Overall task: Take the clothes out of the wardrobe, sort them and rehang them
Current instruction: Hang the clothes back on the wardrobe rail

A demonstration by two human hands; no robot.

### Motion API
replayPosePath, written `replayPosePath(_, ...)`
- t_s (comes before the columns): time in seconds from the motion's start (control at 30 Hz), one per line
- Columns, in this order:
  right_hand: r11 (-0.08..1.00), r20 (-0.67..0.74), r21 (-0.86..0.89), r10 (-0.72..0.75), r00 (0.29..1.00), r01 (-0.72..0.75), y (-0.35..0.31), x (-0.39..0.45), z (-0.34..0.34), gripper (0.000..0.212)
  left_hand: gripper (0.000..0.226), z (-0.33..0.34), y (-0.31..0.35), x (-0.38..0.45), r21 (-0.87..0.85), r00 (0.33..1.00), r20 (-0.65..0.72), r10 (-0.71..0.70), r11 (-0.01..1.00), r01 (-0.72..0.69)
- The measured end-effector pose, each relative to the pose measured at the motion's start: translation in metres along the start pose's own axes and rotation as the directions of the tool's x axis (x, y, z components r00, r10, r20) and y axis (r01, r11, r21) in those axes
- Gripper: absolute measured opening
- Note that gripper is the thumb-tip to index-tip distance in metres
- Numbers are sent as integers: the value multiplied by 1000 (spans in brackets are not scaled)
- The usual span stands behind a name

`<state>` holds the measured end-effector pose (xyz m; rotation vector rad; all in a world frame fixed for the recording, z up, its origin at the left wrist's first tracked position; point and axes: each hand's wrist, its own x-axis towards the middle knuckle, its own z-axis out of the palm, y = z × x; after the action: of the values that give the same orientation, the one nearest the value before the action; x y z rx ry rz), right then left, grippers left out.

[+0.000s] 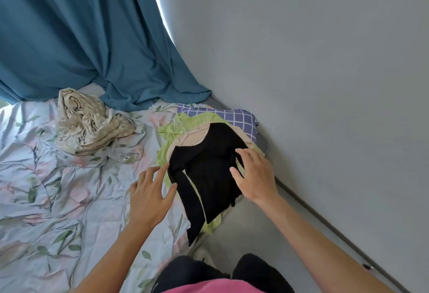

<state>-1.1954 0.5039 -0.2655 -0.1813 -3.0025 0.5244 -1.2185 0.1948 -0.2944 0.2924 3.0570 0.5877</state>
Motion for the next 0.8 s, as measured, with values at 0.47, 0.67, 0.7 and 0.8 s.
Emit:
replayPosePath(0.47,972,359,-31,-205,911,231,97,270,152,56,65,158,-8,177,29,945,134,-298,954,297)
replayPosePath(0.67,943,387,-41,-291,875,332,157,370,281,52,53,280,-58,247,-59,886,138,-442,890,453)
replayPosePath(0.7,938,398,-47,-299,867,344,167,381,303,52,53,301,-69,257,-72,881,155,-447,885,461)
replayPosePath(0.8,910,417,-91,-334,845,405,188,408,357,55,52,357,-99,289,-124,855,181,-487,851,511)
